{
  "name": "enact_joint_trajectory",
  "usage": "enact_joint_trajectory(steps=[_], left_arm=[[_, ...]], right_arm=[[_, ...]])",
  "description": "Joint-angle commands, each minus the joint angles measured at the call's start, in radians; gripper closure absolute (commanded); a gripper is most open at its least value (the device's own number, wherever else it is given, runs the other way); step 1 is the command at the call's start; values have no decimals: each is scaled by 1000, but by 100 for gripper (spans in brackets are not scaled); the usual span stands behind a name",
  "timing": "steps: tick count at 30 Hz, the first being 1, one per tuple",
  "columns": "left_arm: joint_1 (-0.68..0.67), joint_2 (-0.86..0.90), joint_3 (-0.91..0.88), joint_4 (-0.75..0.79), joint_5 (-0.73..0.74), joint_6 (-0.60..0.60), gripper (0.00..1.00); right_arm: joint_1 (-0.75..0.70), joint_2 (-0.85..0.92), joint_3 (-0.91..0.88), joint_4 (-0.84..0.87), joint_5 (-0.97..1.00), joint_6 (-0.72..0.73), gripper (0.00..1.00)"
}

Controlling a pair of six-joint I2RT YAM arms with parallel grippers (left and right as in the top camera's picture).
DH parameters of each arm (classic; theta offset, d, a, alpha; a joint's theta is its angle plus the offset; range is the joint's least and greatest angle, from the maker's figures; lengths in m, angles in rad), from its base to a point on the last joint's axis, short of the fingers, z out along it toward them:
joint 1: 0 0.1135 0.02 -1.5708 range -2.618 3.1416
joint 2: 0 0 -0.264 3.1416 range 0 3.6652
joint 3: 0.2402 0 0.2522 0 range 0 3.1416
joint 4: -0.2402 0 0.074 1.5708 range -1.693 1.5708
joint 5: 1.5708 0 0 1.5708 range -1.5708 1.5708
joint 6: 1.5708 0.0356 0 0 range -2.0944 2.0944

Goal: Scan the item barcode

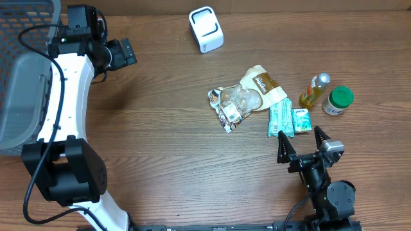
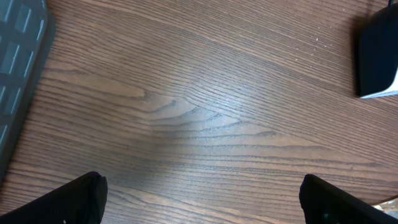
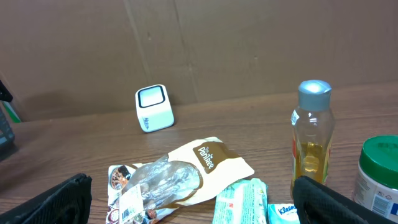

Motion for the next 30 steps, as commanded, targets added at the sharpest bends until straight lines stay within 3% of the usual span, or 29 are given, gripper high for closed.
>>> enact_joint_trajectory(steps=[1, 21, 26, 30], left_arm=[[-2, 0, 23, 1, -2, 4, 1], [-3, -18, 3, -32, -45, 4, 1], [-19, -42, -91, -113, -13, 4, 1], [-36, -82, -255, -4, -24, 4, 1]], right_arm=[[-4, -7, -10, 5, -3, 3, 0], [-4, -7, -10, 5, -3, 3, 0], [-4, -7, -10, 5, -3, 3, 0], [-4, -7, -10, 5, -3, 3, 0]])
